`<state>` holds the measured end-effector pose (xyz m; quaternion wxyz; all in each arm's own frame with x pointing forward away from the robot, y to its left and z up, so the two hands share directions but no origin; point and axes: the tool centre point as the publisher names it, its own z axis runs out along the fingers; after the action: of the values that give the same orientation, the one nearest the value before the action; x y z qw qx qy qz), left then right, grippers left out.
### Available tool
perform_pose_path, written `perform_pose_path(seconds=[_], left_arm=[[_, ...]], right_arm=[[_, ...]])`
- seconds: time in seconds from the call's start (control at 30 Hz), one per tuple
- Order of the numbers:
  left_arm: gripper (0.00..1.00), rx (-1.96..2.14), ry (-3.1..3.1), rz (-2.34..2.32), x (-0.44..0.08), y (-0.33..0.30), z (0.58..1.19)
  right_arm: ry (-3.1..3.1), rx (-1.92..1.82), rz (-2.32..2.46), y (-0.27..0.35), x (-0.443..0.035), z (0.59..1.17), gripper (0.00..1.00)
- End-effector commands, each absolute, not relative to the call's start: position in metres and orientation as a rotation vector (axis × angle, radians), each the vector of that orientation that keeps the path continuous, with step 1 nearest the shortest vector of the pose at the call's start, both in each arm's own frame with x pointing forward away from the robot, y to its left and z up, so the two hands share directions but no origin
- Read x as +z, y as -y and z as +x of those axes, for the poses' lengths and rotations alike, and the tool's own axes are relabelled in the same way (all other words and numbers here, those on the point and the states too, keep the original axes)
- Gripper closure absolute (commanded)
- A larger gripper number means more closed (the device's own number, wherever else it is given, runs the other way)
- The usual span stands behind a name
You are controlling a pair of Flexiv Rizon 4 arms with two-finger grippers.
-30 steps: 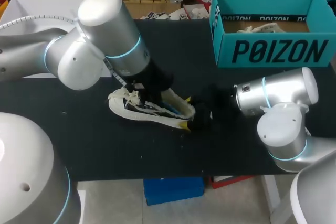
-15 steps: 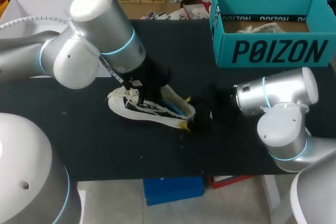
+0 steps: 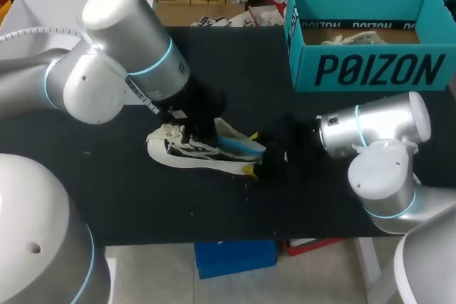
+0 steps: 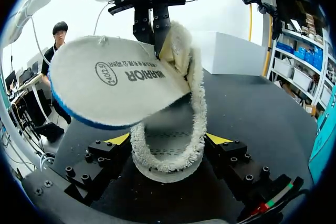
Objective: Take the shoe out of the shoebox, open the shoe tongue, remove and reinsert the insole, then place the shoe into the shoebox
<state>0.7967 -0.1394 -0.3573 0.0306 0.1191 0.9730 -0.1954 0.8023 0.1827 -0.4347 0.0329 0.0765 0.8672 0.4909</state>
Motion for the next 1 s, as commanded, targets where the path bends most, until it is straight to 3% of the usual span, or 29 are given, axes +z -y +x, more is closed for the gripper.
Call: perform_pose_path(seconds=[0.03, 0.13, 0.2, 0.27, 0.33, 0.5, 1.0], left_arm=[[1.0, -0.572, -3.007, 0.365, -0.369, 0.147, 0.799], [1.0, -0.562, -3.005, 0.363, -0.372, 0.149, 0.801], [0.84, -0.566, -2.999, 0.369, -0.373, 0.151, 0.802], [0.77, -0.576, -2.979, 0.397, -0.373, 0.154, 0.802], [0.63, -0.582, -2.96, 0.424, -0.372, 0.156, 0.802], [0.58, -0.595, -2.938, 0.468, -0.371, 0.161, 0.801], [0.58, -0.644, -2.875, 0.633, -0.376, 0.189, 0.803]], right_arm=[[-2.67, 1.508, 0.238, -0.185, -0.438, 0.803, 1.0], [-2.67, 1.508, 0.238, -0.185, -0.438, 0.803, 1.0], [-2.67, 1.508, 0.238, -0.185, -0.438, 0.803, 1.0], [-2.67, 1.508, 0.238, -0.185, -0.438, 0.803, 1.0], [-2.67, 1.508, 0.238, -0.185, -0.438, 0.803, 1.0], [-2.67, 1.508, 0.238, -0.185, -0.438, 0.803, 1.0], [-2.67, 1.508, 0.238, -0.185, -0.438, 0.803, 1.0]])
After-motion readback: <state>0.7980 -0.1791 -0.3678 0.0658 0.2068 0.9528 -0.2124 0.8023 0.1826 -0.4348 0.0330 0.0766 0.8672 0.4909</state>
